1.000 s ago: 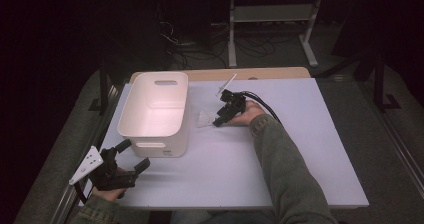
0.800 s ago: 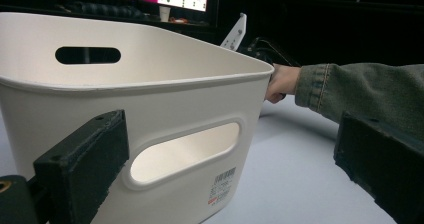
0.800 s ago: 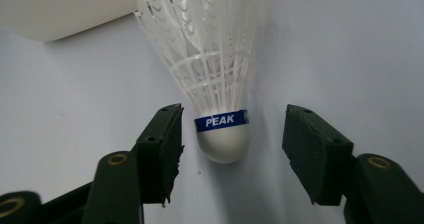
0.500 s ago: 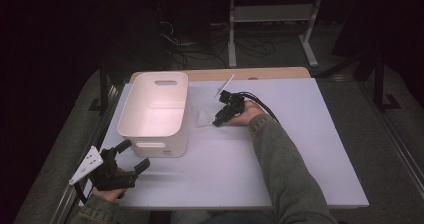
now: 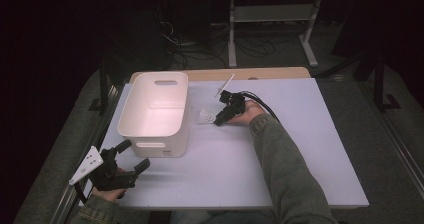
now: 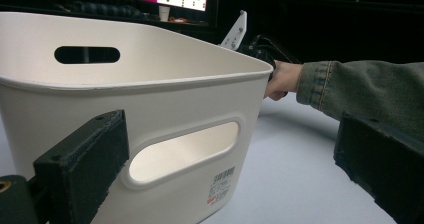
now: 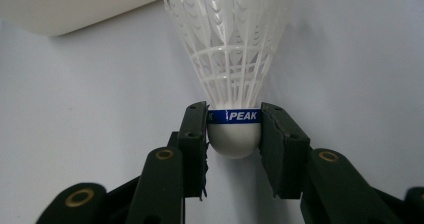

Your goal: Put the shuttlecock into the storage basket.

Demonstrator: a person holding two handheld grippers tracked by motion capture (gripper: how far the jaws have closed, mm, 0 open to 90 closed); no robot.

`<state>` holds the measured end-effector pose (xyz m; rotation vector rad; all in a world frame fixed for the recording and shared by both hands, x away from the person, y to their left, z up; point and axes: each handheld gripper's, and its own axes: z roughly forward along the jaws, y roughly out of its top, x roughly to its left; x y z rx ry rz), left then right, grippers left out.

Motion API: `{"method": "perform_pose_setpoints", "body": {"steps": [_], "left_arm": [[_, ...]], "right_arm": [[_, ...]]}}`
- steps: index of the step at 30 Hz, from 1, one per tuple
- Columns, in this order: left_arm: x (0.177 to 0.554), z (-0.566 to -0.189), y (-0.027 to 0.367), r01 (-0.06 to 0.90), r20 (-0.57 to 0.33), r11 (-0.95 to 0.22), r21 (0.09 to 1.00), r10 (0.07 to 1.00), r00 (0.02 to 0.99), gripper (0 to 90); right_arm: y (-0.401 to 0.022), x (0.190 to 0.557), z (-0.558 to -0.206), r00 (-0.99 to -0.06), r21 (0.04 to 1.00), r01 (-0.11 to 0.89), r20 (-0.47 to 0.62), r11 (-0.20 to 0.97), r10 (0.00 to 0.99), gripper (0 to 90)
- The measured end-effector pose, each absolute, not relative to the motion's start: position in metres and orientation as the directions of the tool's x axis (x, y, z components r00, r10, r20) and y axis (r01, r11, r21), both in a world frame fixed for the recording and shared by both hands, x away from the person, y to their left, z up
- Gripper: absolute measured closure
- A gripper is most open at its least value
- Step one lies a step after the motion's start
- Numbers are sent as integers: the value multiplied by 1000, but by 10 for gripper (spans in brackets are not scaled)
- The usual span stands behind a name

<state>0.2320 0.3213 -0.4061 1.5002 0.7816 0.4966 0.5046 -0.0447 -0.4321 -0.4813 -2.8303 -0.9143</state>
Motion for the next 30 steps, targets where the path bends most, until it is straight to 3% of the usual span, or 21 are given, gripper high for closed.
{"method": "perform_pose_setpoints", "body": {"steps": [30], "left_arm": [[232,-406,321,172,-145,37,984,727,671,8]], "right_arm": [[-52,482,-378,-947,612,318,178,724,266,637]]}}
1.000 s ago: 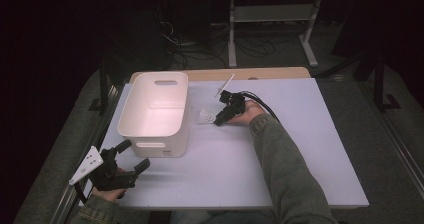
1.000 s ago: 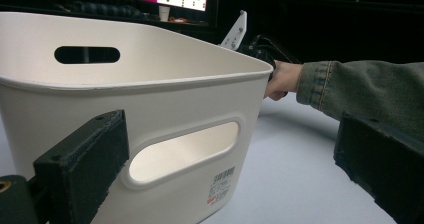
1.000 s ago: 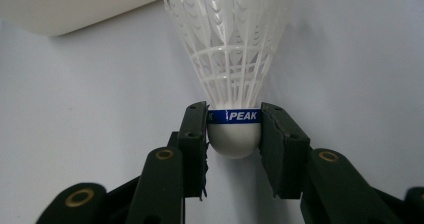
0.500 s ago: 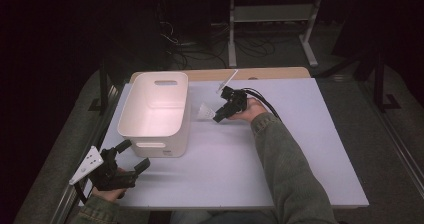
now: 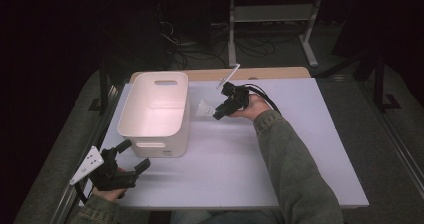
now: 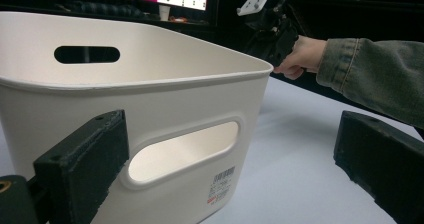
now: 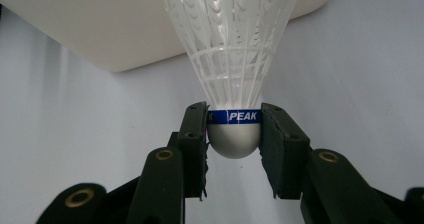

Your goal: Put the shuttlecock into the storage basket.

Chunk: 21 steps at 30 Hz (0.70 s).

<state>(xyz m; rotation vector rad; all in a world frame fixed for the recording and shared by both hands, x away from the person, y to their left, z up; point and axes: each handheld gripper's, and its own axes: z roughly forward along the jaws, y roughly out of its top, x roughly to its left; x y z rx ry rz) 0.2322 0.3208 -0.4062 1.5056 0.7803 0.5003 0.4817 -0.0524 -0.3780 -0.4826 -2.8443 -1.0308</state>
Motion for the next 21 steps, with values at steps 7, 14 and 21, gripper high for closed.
{"method": "perform_pose_setpoints", "body": {"steps": [7,14,21], "left_arm": [[232,-406,321,172,-145,38,984,727,671,8],[232,-406,321,172,-144,37,984,727,671,8],[232,-406,321,172,-144,36,984,728,671,8]], "right_arm": [[-52,475,-364,-946,625,321,186,711,264,637],[-54,470,-351,-952,628,304,168,716,256,637],[-58,467,-341,-952,624,302,160,721,260,636]]}}
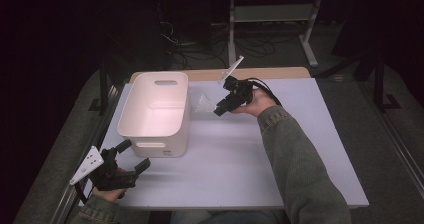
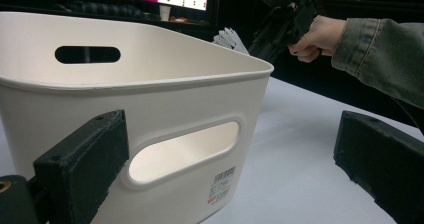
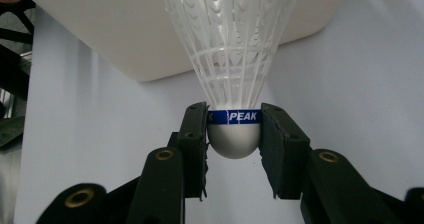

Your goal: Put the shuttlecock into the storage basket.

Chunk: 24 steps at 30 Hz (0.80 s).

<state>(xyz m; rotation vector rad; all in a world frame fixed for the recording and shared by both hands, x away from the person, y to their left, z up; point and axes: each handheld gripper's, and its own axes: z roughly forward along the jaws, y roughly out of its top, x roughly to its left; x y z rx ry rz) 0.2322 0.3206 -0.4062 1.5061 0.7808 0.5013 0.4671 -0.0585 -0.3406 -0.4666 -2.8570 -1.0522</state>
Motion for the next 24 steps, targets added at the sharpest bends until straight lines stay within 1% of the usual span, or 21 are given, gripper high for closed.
{"method": "perform_pose_setpoints", "body": {"steps": [14,24], "left_arm": [[233,-406,321,169,-135,27,985,728,672,8],[232,-406,320,180,-153,41,983,729,667,8]], "right_arm": [[-59,460,-317,-955,639,288,139,713,262,637],[-54,452,-303,-957,649,278,125,708,261,637]]}}
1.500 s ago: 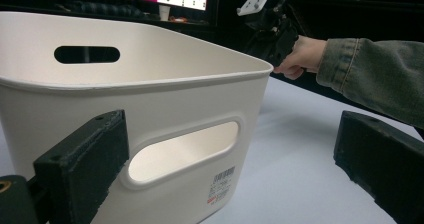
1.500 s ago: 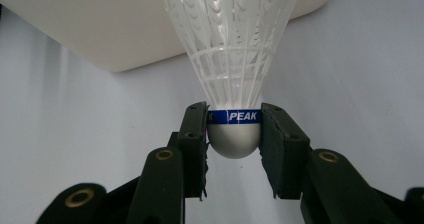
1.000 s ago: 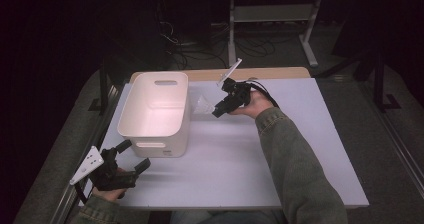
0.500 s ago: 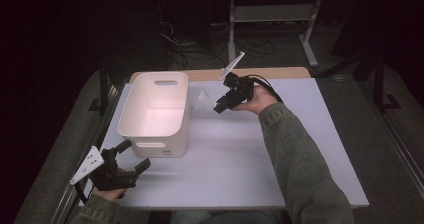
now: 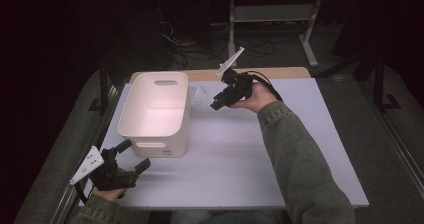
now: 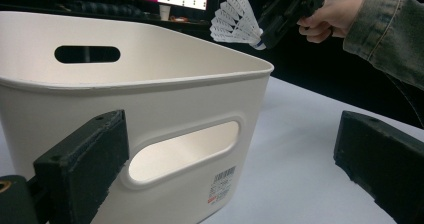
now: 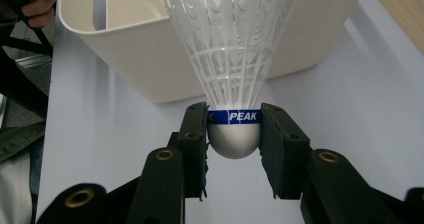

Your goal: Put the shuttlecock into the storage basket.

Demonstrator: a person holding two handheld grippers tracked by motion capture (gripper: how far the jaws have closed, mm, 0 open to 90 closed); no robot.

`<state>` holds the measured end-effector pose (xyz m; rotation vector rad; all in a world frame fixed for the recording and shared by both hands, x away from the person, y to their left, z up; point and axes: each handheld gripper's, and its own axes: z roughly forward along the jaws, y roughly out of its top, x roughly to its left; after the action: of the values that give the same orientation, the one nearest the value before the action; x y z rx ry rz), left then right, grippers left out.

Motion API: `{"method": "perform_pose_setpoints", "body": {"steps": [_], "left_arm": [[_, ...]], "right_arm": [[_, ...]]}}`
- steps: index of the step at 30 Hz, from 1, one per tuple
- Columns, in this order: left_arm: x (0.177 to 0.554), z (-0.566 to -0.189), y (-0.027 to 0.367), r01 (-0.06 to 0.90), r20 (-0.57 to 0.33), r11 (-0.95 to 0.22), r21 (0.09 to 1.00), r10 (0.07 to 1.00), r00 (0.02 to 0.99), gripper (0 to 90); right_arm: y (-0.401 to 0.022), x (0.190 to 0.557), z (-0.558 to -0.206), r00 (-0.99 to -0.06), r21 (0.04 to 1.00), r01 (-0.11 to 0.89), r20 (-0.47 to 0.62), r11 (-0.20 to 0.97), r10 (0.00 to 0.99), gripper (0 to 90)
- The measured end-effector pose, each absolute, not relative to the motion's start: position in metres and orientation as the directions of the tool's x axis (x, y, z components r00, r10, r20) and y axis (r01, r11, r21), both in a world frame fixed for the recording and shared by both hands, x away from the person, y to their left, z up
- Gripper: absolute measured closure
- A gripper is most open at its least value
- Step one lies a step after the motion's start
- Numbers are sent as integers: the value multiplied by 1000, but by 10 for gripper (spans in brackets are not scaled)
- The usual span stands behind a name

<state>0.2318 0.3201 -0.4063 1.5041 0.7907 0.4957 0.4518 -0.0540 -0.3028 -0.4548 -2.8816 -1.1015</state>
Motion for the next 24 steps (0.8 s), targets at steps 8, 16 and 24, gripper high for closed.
{"method": "perform_pose_setpoints", "body": {"steps": [8,16,24], "left_arm": [[232,-406,320,182,-147,32,983,729,669,8],[233,-407,320,168,-143,38,985,725,674,8],[233,-407,320,168,-143,37,985,725,674,8]], "right_arm": [[-47,449,-296,-965,671,250,111,698,239,636],[-41,443,-286,-971,688,221,88,691,223,636],[-32,438,-277,-978,695,193,75,693,197,636]]}}
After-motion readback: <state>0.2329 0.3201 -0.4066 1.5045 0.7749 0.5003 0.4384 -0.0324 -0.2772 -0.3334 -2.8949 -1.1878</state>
